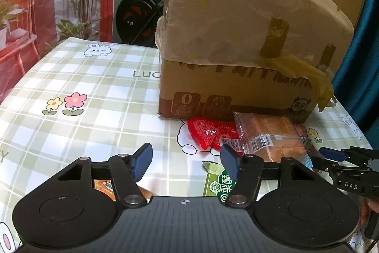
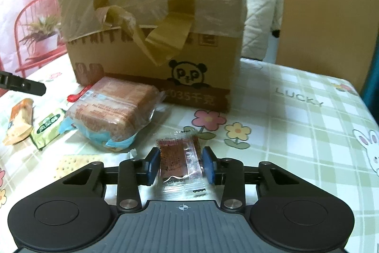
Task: Organize snacks
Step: 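Grasp the brown sauce packet with the right tool while the left tool grasps a red packet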
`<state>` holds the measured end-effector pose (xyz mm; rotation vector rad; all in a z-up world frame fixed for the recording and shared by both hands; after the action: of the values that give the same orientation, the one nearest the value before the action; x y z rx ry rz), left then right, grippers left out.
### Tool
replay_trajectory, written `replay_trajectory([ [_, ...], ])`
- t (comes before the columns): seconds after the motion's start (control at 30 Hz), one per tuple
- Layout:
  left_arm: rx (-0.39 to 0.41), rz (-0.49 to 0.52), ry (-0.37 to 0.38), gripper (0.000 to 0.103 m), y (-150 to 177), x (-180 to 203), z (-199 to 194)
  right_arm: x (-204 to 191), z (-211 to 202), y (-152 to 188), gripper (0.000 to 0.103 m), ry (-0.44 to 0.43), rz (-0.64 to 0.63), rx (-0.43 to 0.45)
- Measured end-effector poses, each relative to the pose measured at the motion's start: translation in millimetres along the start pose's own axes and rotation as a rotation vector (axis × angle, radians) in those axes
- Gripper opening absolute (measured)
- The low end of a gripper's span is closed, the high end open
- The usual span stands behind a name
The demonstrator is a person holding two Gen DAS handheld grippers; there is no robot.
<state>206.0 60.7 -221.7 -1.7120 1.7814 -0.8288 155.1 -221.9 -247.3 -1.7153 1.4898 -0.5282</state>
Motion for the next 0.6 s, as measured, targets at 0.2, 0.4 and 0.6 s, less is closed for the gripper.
replay_trajectory([
  [0.2, -0.002, 0.015, 0.017, 0.066, -4.8, 8.2, 7.6, 13.6, -14.0, 0.1, 0.035, 0.059, 0.068, 0.100],
  [0.4, -0.022, 0.001, 0.024, 0.065, -13.4, 19.4, 32.6, 16.0, -14.8, -0.7, 0.035, 0.054, 0.064, 0.114],
  [0.6, -0.051, 0.017, -0.001, 0.065, -15.5, 34.7, 60.4, 13.0, -14.4, 0.6, 0.035, 0.034, 0.065, 0.124],
])
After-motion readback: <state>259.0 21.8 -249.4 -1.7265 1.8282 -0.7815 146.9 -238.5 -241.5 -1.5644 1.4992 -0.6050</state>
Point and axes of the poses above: each gripper's, at about its wrist camera, not at the fingertips, and z roughly the way its jaws point, x to its right, y to its underside, the point moved 5 cm from there along z, roughly the way its jaws point, and after that the axes turned 12 degrees about -y, right-handed, at the moved point
